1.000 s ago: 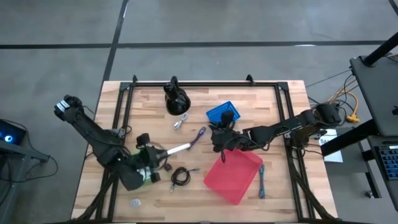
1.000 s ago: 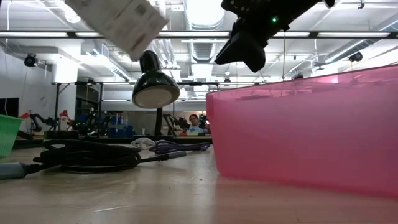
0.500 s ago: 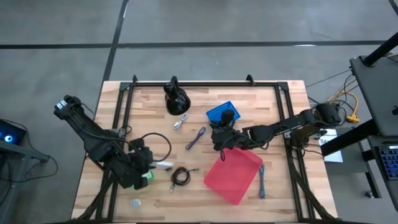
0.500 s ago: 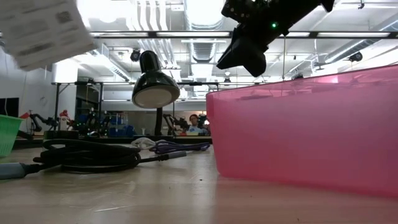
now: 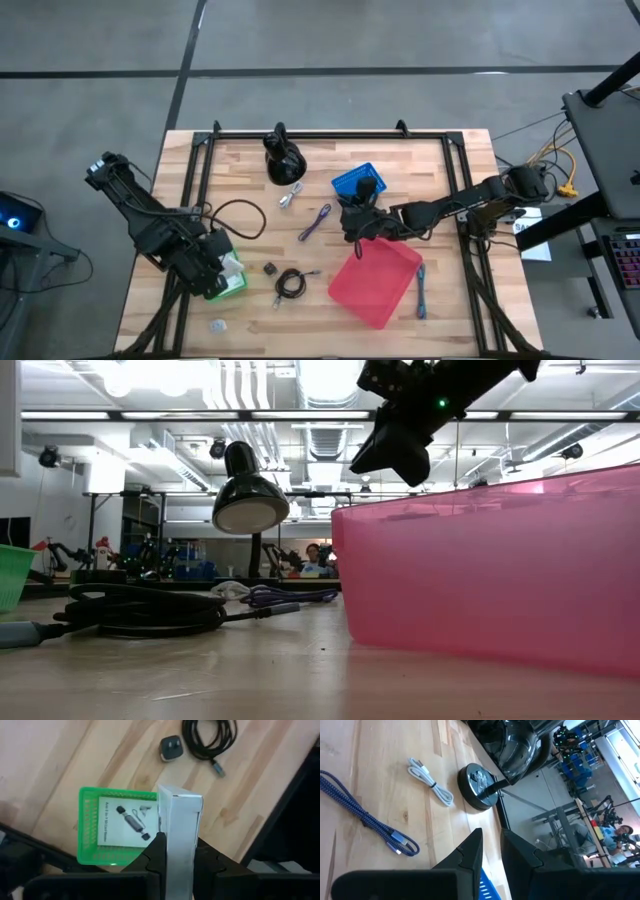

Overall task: Pick and place items into bin
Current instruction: Put the white card reader box into the green bin

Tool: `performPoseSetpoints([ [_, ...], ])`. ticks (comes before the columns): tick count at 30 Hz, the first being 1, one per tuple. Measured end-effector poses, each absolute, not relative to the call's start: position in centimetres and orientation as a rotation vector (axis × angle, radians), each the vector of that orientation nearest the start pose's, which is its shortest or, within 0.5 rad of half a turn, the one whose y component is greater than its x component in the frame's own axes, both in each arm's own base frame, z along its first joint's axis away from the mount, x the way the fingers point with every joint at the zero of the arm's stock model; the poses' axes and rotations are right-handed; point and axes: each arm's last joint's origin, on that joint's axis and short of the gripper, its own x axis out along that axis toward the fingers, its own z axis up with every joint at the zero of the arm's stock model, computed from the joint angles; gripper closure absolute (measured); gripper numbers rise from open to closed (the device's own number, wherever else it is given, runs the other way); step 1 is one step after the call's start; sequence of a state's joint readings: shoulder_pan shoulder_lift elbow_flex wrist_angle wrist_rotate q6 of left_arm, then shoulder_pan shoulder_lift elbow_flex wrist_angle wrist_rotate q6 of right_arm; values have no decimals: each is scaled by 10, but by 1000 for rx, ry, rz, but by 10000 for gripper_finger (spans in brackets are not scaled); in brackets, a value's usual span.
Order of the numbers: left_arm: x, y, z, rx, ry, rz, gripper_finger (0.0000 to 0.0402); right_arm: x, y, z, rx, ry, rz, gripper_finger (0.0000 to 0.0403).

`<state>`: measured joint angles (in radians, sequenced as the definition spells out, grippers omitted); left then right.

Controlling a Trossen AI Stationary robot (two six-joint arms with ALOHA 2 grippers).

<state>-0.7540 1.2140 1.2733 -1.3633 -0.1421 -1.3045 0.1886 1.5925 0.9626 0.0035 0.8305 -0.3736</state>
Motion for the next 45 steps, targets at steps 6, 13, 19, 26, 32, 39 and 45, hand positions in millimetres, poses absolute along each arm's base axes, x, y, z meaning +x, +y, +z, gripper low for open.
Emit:
performPoseSetpoints([
  [6, 144, -131, 318, -524, 1328, 327, 368, 325, 40, 215, -669, 687, -510, 346],
  [13, 148, -136, 304, -518, 1354, 319, 368, 324, 40, 212, -667, 694, -512, 346],
  [19, 148, -137, 290, -499, 1393, 308, 368, 324, 39, 212, -650, 690, -518, 346],
  [26, 151, -140, 276, -460, 1382, 227, 369, 324, 39, 211, -650, 690, -518, 346],
  [32, 149, -139, 263, -461, 1407, 216, 369, 324, 39, 211, -650, 690, -518, 346],
  [39, 151, -140, 261, -463, 1375, 171, 369, 324, 39, 211, -650, 690, -518, 346],
  [45, 151, -140, 250, -437, 1360, 120, 369, 324, 39, 211, -646, 689, -519, 346],
])
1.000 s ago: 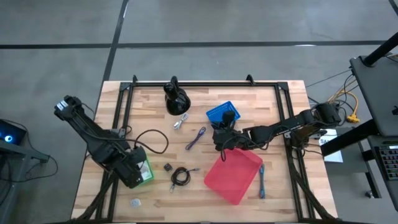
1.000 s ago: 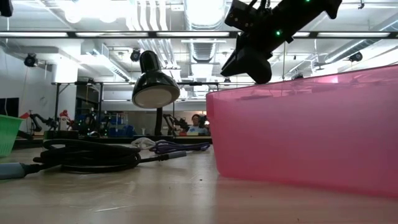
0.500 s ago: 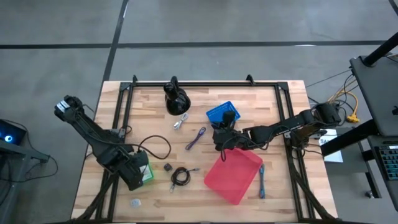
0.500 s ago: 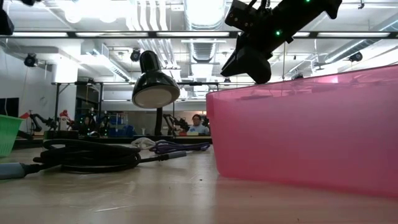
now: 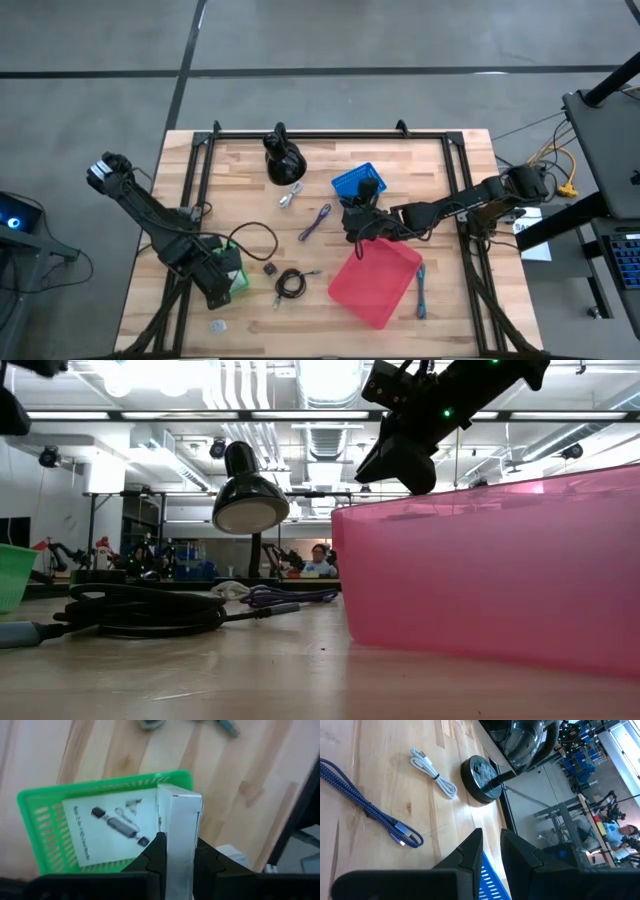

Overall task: Pick and place items into bin
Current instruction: Put the white card reader box into the green bin

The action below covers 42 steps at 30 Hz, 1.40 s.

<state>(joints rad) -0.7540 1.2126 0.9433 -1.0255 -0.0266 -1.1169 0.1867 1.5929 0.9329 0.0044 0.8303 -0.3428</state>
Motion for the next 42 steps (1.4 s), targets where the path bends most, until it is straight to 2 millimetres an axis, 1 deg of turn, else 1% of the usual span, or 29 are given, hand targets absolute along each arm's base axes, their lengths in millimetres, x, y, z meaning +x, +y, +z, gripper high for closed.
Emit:
performPoseSetpoints([
  [4, 145, -136, 245, -462, 1383, 123, 369, 324, 39, 211, -646, 689, -519, 346],
  [9, 138, -129, 244, -478, 1367, 124, 369, 324, 39, 211, -643, 688, -520, 346],
  [11, 135, -125, 244, -491, 1350, 156, 365, 324, 39, 211, -643, 688, -520, 346],
  [13, 132, -121, 244, -504, 1332, 196, 347, 324, 39, 211, -643, 688, -520, 346],
  [16, 128, -117, 243, -528, 1324, 232, 309, 324, 39, 211, -643, 688, -520, 346],
  [19, 125, -114, 238, -539, 1328, 250, 279, 324, 39, 211, -643, 688, -519, 346],
  [22, 121, -110, 230, -537, 1340, 275, 259, 324, 39, 211, -643, 689, -519, 346],
  [25, 118, -108, 227, -521, 1360, 292, 248, 324, 39, 211, -642, 688, -517, 346],
  [29, 115, -105, 228, -493, 1388, 322, 241, 324, 39, 211, -642, 689, -517, 346],
  [42, 113, -104, 243, -482, 1407, 333, 239, 324, 39, 211, -642, 688, -517, 346],
])
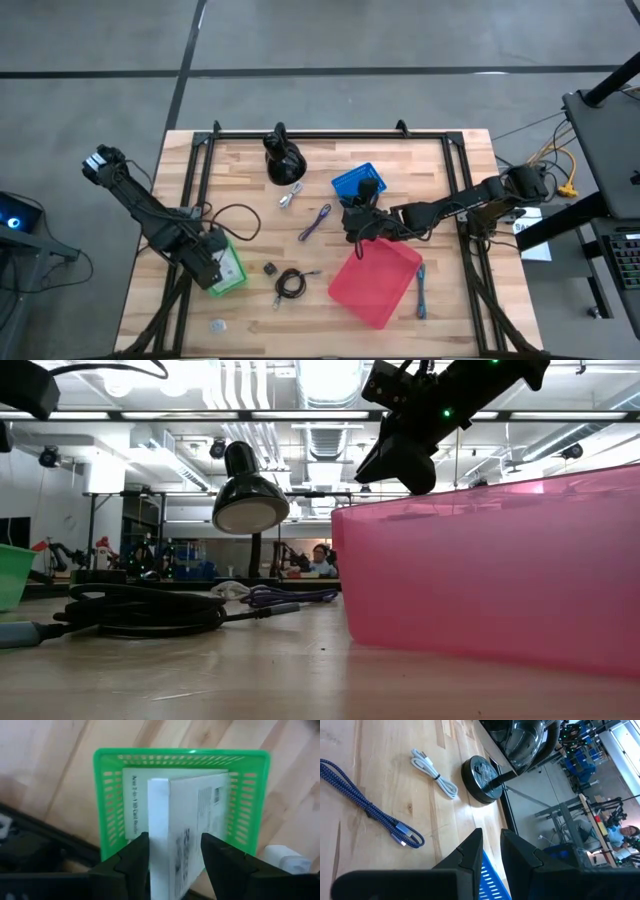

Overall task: Pick and place items into bin
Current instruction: Put the white card reader box into the green bin, then put the white charger adapter into the blue bin

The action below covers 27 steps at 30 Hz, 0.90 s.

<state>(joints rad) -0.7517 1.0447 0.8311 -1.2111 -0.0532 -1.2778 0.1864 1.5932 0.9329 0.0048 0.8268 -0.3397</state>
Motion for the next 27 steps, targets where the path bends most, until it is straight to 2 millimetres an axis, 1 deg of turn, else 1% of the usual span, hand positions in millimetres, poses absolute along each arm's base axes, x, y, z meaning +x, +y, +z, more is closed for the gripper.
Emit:
performPoseSetpoints([
  [7, 107, -98, 251, -438, 1467, 390, 239, 324, 39, 211, -642, 688, -517, 346],
  [12, 105, -96, 260, -451, 1492, 499, 240, 324, 39, 211, -642, 688, -517, 346],
  [17, 109, -100, 263, -470, 1482, 517, 240, 323, 39, 211, -633, 687, -520, 346],
  [22, 116, -103, 269, -445, 1403, 528, 240, 323, 39, 211, -634, 687, -519, 346],
  [27, 123, -104, 274, -340, 1272, 524, 240, 323, 39, 210, -636, 690, -518, 346],
])
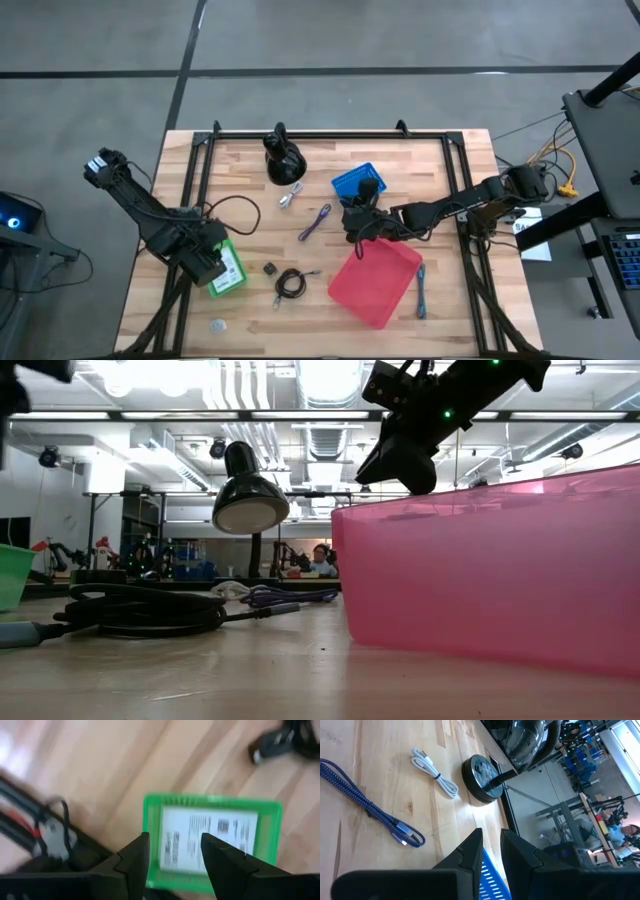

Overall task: Pick and place items into bin
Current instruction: Put the white charger adapter into the blue bin

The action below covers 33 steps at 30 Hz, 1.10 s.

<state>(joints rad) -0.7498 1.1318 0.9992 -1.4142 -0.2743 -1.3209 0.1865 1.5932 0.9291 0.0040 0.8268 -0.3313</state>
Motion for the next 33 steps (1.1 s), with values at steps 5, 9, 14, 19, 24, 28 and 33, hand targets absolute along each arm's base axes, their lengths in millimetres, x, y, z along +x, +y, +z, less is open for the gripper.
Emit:
performPoseSetpoints([
  [5, 133, -106, 278, -268, 1071, 515, 240, 323, 39, 210, -633, 689, -519, 346],
  [9, 142, -110, 279, -193, 923, 495, 240, 323, 40, 210, -623, 686, -519, 346],
  [14, 157, -119, 277, 4, 817, 440, 240, 323, 40, 209, -622, 692, -501, 346],
  [19, 173, -130, 270, 185, 696, 467, 240, 322, 40, 208, -622, 700, -497, 346],
  [24, 183, -134, 251, 364, 514, 627, 240, 322, 40, 208, -622, 700, -496, 346],
  [28, 185, -134, 230, 452, 406, 706, 240, 322, 40, 208, -625, 705, -495, 346],
  [33, 181, -131, 216, 396, 376, 729, 240, 321, 40, 207, -631, 718, -492, 346],
])
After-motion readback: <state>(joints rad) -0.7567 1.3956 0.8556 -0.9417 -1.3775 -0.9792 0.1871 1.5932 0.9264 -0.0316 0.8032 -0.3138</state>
